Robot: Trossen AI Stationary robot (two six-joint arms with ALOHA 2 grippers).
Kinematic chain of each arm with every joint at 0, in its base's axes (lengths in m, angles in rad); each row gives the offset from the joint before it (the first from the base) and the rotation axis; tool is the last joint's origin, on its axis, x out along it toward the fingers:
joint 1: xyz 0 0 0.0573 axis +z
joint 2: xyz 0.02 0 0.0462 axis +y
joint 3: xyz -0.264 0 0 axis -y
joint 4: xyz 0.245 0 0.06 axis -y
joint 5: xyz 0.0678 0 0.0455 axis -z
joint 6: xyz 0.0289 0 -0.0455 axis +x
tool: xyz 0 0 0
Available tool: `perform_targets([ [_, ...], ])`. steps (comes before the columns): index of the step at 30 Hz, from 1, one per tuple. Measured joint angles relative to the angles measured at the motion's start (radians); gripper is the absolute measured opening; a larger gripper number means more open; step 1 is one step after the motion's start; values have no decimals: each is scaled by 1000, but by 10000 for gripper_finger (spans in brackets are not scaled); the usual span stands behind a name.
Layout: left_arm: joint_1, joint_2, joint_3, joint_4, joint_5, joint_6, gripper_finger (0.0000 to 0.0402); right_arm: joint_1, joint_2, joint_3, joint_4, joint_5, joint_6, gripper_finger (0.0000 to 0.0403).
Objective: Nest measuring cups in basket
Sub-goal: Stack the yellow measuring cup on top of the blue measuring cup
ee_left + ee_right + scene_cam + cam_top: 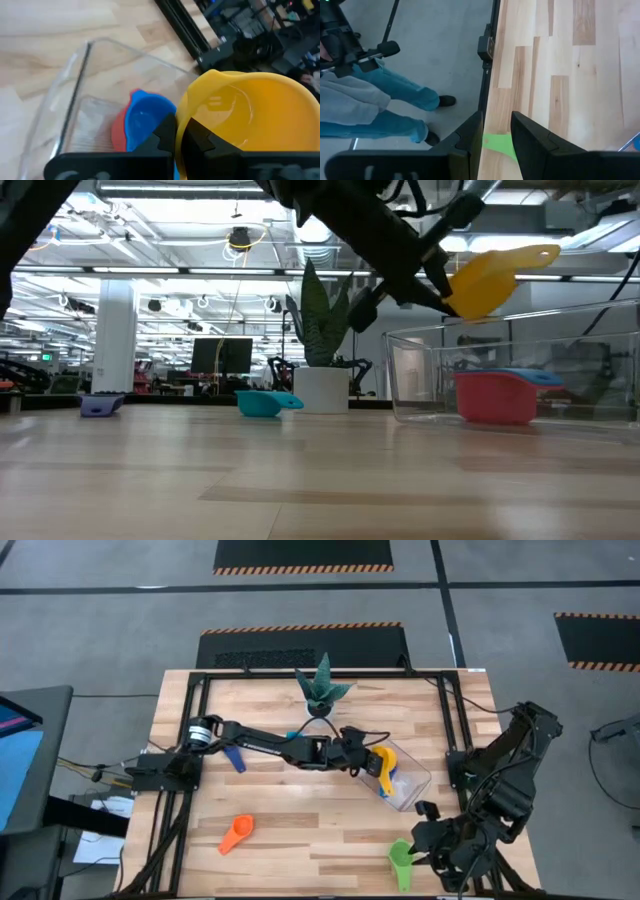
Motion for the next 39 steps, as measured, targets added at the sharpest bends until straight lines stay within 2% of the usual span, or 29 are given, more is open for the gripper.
perform_targets([
  [6,3,-1,0,-65,-20,0,0,0,0,0,-5,-1,-1,127],
  [18,5,-2,0,-64,-62,55,0,0,0,0,-21,-3,-1,127],
  [24,5,-2,0,-64,-42,116,0,0,0,0,-21,-3,-2,127],
  [33,5,-2,0,-64,-65,87,0,0,0,0,-22,-4,-2,127],
  [39,5,-2,0,-53,-77,198,0,0,0,0,-22,-4,-2,127],
])
